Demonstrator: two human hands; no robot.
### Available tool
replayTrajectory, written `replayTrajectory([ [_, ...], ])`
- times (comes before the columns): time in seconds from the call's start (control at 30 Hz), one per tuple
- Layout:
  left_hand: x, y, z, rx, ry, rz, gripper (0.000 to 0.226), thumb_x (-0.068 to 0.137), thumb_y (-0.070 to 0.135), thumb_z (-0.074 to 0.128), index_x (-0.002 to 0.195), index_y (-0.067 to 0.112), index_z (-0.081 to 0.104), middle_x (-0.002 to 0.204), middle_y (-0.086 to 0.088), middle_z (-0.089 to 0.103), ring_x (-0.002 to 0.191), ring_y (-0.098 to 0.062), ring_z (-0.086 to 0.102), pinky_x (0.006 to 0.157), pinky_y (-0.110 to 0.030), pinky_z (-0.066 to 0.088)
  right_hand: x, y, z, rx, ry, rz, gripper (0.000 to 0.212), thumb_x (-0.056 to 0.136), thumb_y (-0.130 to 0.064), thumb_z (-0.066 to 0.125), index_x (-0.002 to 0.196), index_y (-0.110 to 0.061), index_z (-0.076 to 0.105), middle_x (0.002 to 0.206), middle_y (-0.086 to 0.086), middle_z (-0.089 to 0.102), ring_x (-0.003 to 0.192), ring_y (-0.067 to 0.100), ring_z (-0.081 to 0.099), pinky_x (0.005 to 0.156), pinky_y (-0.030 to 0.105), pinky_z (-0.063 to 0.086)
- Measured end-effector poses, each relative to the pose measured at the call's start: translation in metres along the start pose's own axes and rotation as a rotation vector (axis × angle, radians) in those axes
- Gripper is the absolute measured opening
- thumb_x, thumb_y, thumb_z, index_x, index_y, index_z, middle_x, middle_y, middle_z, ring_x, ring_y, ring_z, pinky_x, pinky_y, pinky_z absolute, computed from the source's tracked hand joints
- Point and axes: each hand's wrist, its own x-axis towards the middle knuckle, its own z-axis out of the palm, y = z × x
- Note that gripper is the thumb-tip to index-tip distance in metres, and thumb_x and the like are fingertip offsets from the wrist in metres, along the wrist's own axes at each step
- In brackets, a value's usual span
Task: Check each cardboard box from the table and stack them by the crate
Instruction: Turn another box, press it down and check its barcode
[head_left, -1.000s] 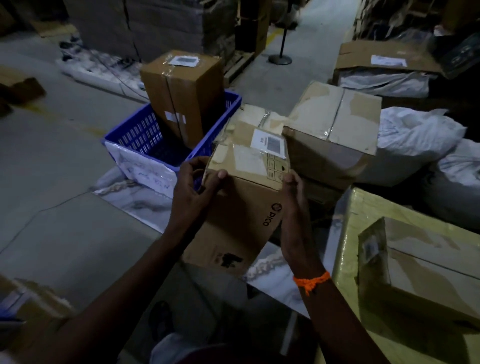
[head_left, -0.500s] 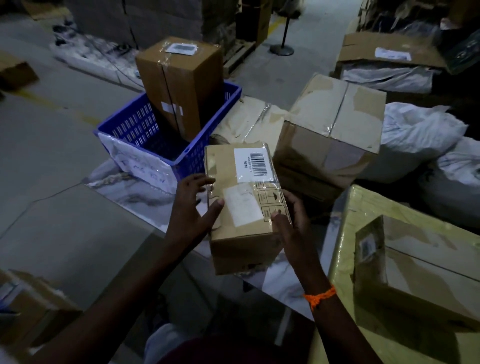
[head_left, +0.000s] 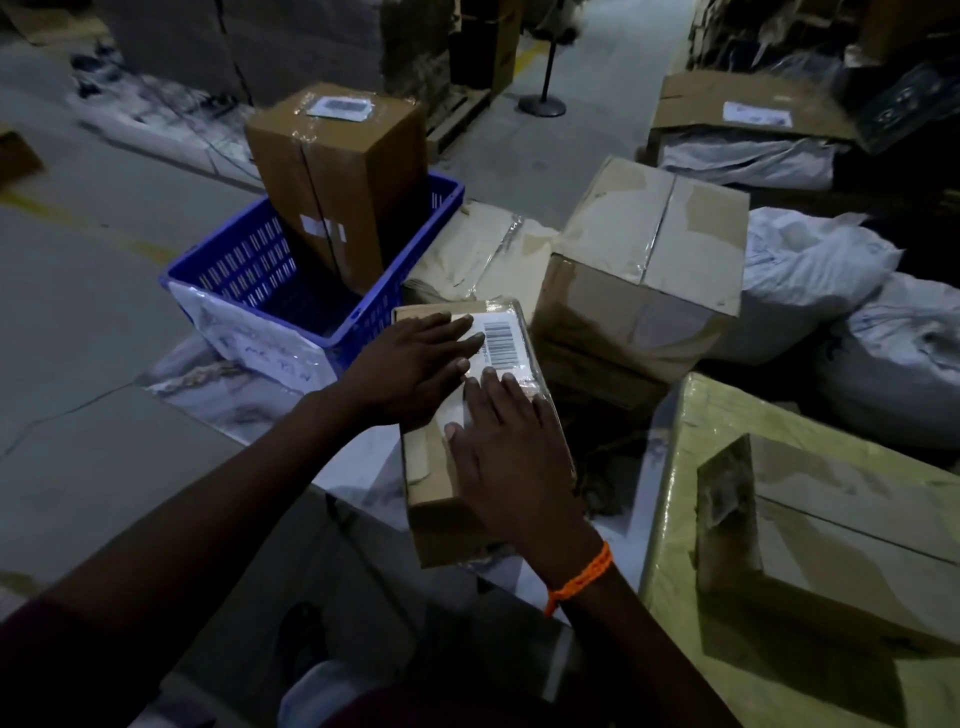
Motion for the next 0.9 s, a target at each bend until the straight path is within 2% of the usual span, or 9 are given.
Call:
replayTrajectory([
  [0.2,0.0,0.002,0.0,0.022,0.04,0.013,0.065,0.101,0.055,0.02,0.152,0.024,0.046,0.161,-0.005,0.038,0.152,-0.025,0.029,0.119,-0.049,0.029,0.003,0.002,-0.004,0.013,-0.03,-0.02,0.073,0.102,-0.058,0.017,0.159,-0.016,0.034,0.167,0.009,0.03,0.155,0.025,0.025,0.126,0.05,0.018],
  [0.3,-0.012,0.008,-0.004,-0.102,0.185,0.124,0.046,0.105,0.042,0.041,0.134,0.017,0.065,0.143,-0.008,0.06,0.133,-0.021,0.054,0.104,-0.046,0.05,-0.008,0.009,-0.004,0.159,0.115,-0.158,0.053,0.103,-0.044,0.044,0.142,-0.011,0.058,0.149,0.011,0.055,0.14,0.026,0.049,0.115,0.052,0.039],
  [0.37,-0.027,0.011,-0.007,-0.173,0.256,0.185,0.036,0.103,0.039,0.05,0.121,0.016,0.072,0.129,-0.003,0.067,0.116,-0.01,0.062,0.089,-0.036,0.057,-0.02,0.016,-0.001,0.281,0.218,-0.237,0.038,0.101,-0.034,0.056,0.129,-0.012,0.067,0.133,0.009,0.067,0.126,0.022,0.061,0.107,0.047,0.048],
  [0.47,-0.051,0.008,-0.003,-0.219,0.267,0.263,0.032,0.101,0.039,0.057,0.111,0.016,0.077,0.122,0.001,0.07,0.111,-0.005,0.063,0.084,-0.031,0.058,-0.038,0.028,0.001,0.296,0.295,-0.273,0.024,0.1,-0.032,0.059,0.109,-0.014,0.073,0.116,0.004,0.074,0.111,0.016,0.067,0.101,0.042,0.053],
  [0.57,-0.055,0.006,0.001,-0.245,0.242,0.267,0.03,0.099,0.037,0.062,0.114,0.017,0.077,0.125,0.001,0.069,0.117,-0.01,0.063,0.088,-0.034,0.057,-0.047,0.033,0.002,0.323,0.325,-0.256,0.022,0.1,-0.03,0.06,0.107,-0.016,0.074,0.116,0.002,0.073,0.113,0.014,0.066,0.102,0.041,0.051],
  [0.67,-0.043,0.009,-0.005,-0.185,0.219,0.267,0.034,0.098,0.045,0.059,0.105,0.017,0.077,0.113,0.001,0.07,0.102,-0.011,0.065,0.078,-0.035,0.057,-0.047,0.03,0.001,0.377,0.336,-0.209,0.022,0.098,-0.032,0.06,0.103,-0.017,0.076,0.116,0.001,0.073,0.115,0.015,0.064,0.103,0.045,0.05],
  [0.77,-0.022,0.014,-0.02,-0.128,0.144,0.169,0.046,0.095,0.057,0.05,0.102,0.018,0.073,0.108,-0.002,0.067,0.096,-0.015,0.061,0.078,-0.04,0.055,-0.046,0.027,-0.003,0.371,0.314,-0.072,0.027,0.095,-0.046,0.061,0.105,-0.025,0.075,0.125,0.0,0.068,0.124,0.017,0.057,0.107,0.056,0.043],
  [0.83,-0.002,0.016,-0.027,-0.055,0.109,0.056,0.051,0.091,0.061,0.053,0.116,0.019,0.069,0.128,-0.005,0.062,0.117,-0.021,0.056,0.095,-0.044,0.052,-0.05,0.027,-0.006,0.321,0.28,0.134,0.051,0.087,-0.066,0.06,0.121,-0.029,0.068,0.141,0.001,0.055,0.135,0.021,0.046,0.112,0.057,0.038],
  [0.9,0.02,0.016,-0.032,-0.008,0.036,-0.078,0.068,0.09,0.062,0.062,0.143,0.02,0.053,0.154,-0.008,0.044,0.141,-0.027,0.038,0.113,-0.048,0.038,-0.057,0.027,-0.014,0.365,0.221,0.384,0.084,0.079,-0.084,0.055,0.144,-0.031,0.05,0.157,0.001,0.033,0.144,0.022,0.032,0.115,0.049,0.037],
])
